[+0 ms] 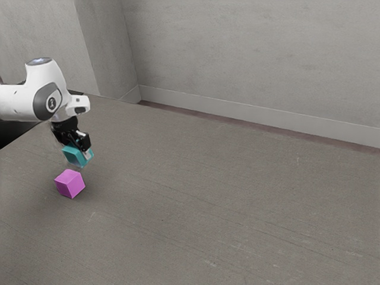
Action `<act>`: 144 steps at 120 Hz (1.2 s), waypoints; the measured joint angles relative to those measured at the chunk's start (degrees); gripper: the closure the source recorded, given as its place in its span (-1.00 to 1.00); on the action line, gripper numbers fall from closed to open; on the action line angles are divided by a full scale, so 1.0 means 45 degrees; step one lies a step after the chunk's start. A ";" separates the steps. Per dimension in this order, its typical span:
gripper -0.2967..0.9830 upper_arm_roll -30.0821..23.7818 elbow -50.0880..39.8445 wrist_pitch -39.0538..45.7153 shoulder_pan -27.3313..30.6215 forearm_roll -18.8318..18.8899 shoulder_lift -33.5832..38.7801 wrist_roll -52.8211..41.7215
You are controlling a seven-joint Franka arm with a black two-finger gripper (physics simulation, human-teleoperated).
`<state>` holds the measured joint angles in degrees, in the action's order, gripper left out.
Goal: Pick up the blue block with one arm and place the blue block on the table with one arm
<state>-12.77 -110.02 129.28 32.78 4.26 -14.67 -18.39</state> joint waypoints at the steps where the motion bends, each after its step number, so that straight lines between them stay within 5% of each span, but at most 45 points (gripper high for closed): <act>1: 0.11 -0.0025 0.0054 0.0002 -0.0071 0.0002 -0.0010 0.0008; 19: 0.14 -0.0167 0.0988 0.0027 -0.1454 0.0060 -0.1327 0.0158; 57: 0.15 -0.0153 0.1173 0.0072 -0.1564 0.0290 -0.2520 0.0424; 91: -0.33 -0.0162 0.1294 -0.0015 -0.1563 0.0109 -0.2492 0.0258; 104: -0.41 -0.0349 0.1515 -0.0204 -0.1555 0.0031 -0.1317 0.0185; 116: -0.46 -0.0550 0.1894 -0.1573 -0.1266 -0.0276 0.1955 0.0144; 144: -0.51 -0.0501 0.3254 -0.6807 0.2862 -0.1588 0.4295 -0.0931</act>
<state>-15.02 -95.37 98.65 45.66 -2.88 4.66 -22.58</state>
